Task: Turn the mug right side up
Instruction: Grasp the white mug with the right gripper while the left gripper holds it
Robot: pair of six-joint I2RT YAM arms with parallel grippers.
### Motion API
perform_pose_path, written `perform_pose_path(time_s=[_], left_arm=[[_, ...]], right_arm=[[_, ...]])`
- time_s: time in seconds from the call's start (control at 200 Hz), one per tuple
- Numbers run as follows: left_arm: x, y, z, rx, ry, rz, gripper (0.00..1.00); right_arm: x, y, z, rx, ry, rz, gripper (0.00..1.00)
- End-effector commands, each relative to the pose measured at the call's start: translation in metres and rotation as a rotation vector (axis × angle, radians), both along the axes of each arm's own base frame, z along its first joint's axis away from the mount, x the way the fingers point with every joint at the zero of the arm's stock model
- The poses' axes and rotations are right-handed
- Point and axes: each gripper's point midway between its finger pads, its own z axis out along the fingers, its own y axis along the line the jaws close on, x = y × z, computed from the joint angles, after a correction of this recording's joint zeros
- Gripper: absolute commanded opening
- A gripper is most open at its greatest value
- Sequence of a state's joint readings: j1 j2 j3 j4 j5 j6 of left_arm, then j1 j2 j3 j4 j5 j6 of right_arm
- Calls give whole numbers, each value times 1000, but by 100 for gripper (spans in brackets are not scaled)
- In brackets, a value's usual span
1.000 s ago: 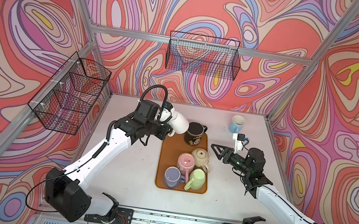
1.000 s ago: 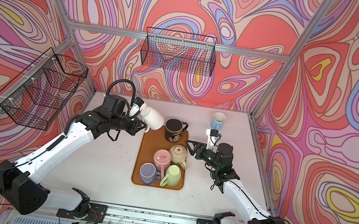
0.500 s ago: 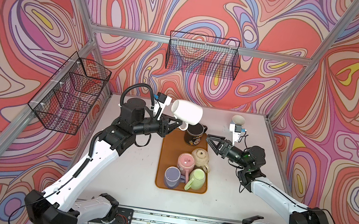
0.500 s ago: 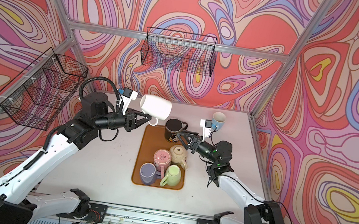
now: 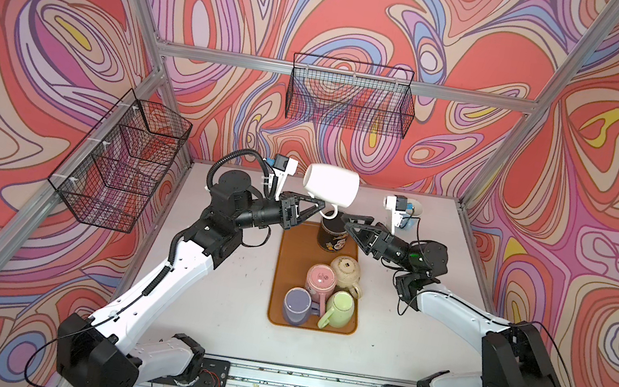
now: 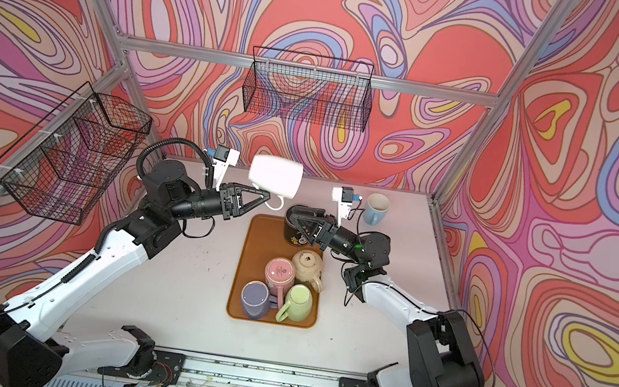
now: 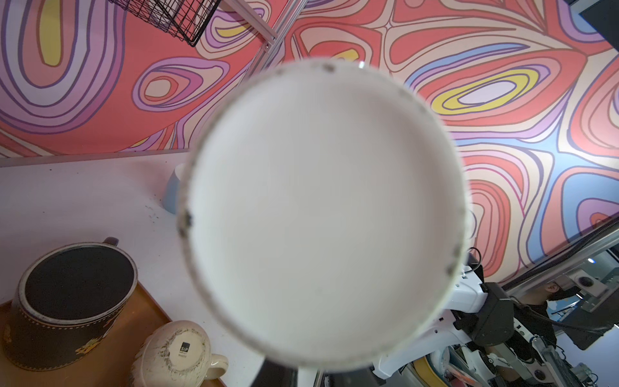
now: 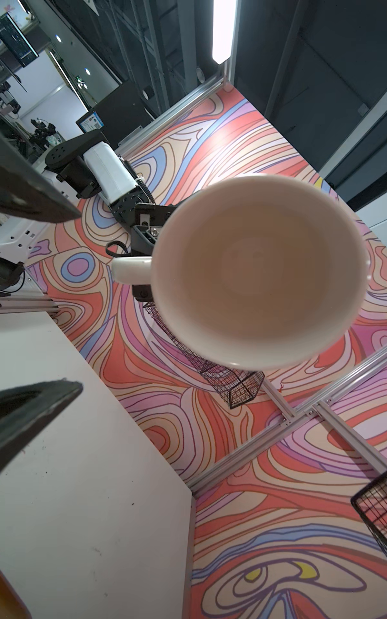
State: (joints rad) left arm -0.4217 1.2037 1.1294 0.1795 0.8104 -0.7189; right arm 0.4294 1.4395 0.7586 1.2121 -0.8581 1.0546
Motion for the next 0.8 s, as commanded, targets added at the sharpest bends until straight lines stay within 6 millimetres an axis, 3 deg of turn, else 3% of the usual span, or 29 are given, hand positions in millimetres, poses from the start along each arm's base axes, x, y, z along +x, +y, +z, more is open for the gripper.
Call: perform_pose_path(time_s=[0.0,0.346,0.796], left_arm=[[-5,0,29,-71,-103,-24,0],[3,-4,15,-68,-73,-27,0],[8,-6,-3,-73,-34,-24,0]], right_arm=[[-4,10,10,-2,-45,30,77],[4,23,18,8,-42,44,74],[23,35,17,25,6,38,50]])
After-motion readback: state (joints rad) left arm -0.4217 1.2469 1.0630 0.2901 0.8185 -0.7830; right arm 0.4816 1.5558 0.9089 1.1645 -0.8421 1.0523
